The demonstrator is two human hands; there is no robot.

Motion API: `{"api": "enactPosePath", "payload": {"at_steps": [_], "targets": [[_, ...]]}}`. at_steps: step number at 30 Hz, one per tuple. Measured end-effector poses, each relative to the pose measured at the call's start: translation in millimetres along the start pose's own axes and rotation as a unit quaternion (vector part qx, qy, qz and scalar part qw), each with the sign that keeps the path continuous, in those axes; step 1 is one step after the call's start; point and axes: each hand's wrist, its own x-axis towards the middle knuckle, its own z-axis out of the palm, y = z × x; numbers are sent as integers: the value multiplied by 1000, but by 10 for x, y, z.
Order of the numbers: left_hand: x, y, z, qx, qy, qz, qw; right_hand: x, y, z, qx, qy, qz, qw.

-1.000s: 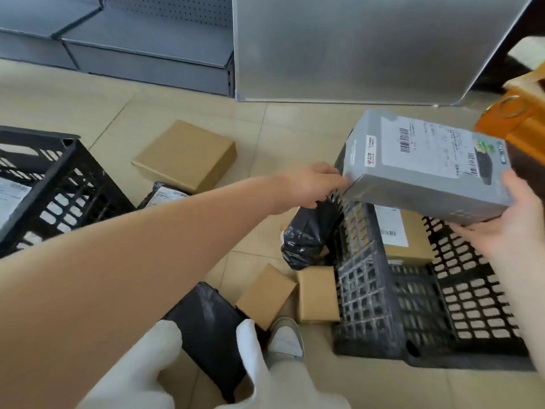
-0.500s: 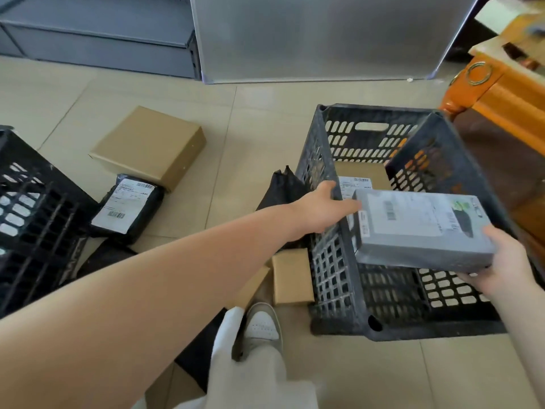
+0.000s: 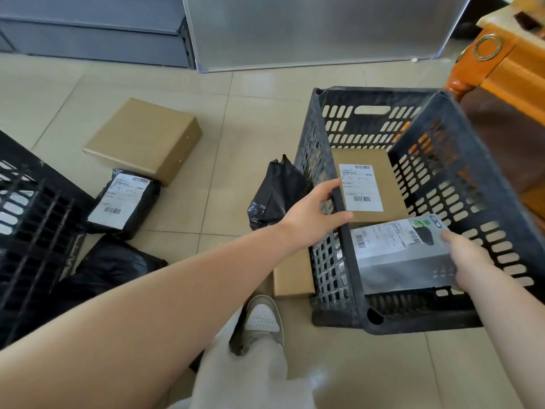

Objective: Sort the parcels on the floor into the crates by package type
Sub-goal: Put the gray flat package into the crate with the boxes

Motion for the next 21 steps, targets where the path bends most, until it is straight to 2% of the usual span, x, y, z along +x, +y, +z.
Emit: {"api": "enactPosePath", "payload": {"at_steps": [3,10,21], "targets": [[-3,-5,-25,17,-4,2,1000,27,-25,35,-10,22,10,1000],[34,-37,-18,25,-7,12,1000,97,-4,-22,-59,17,55,997],[43,-55,-4,14,-3,19,1000,192,17,-26,-112,22,30,993]]}}
